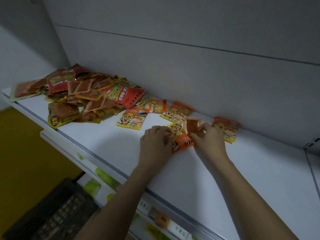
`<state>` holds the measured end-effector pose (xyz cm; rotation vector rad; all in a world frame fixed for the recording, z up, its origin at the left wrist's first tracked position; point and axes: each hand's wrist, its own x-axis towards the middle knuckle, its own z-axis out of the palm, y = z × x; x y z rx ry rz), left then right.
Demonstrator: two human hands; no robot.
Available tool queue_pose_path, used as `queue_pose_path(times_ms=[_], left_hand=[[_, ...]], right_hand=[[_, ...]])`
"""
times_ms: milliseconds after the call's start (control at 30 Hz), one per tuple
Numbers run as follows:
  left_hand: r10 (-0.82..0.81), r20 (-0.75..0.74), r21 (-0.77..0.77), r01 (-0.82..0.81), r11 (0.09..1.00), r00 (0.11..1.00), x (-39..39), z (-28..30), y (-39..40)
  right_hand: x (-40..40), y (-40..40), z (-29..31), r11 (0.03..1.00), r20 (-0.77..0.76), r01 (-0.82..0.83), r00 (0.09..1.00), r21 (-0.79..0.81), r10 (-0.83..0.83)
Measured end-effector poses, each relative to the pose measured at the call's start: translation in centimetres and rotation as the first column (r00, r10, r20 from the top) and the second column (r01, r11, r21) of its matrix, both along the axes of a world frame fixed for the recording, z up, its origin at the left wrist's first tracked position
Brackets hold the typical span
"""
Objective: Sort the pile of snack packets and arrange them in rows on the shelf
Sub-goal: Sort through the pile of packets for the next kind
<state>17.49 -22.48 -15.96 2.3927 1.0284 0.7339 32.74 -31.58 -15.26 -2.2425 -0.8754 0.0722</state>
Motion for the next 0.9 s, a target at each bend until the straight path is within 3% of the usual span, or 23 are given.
queue_pose_path(times_ms=[167, 267, 400, 500, 567, 700, 900], left_hand=[[-0.016, 0.051, -0.013, 0.017, 1.0, 0.999, 0.0, -0.5, 0.8], [-0.03, 0.099, -0.059, 0.036, 0.998, 0.995, 0.2, -0.8, 1.1], [-0.019, 0.159, -0.09, 0.034, 0.995, 0.987, 0.0, -1.2, 1.1], [0.025, 0.299, -0.102, 0.005, 0.995, 0.954, -0.5, -0.8, 0.8], [0.056, 0.429, -0.133, 0.002, 0.991, 0.902, -1.2, 0.0, 0.2], [0.127, 0.536, -0.371, 0.098, 0.923, 0.834, -2.1, 1.0, -0.5], [0.312, 0.693, -0.542, 0.184, 0.82, 0.65, -3.5, 3.0, 0.0]], right_hand=[[0.4, 0.0, 0.7, 0.998, -0.183, -0.013, 0.983, 0.062, 0.024], [1.3, -0.3, 0.6, 0.993, -0.216, 0.034, 0.976, 0.114, -0.009], [2.2, -1.4, 1.1, 0.943, -0.303, 0.129, 0.952, 0.306, -0.032], [1.1, -1.6, 2.4, 0.853, -0.405, 0.17, 0.913, 0.494, 0.053], [-1.0, -1.2, 3.4, 0.808, -0.489, 0.139, 0.848, 0.573, 0.202], [-4.7, 0.7, 3.9, 0.811, -0.61, 0.006, 0.662, 0.585, 0.436], [-7.3, 3.6, 5.4, 0.846, -0.555, -0.263, 0.659, 0.463, 0.508]])
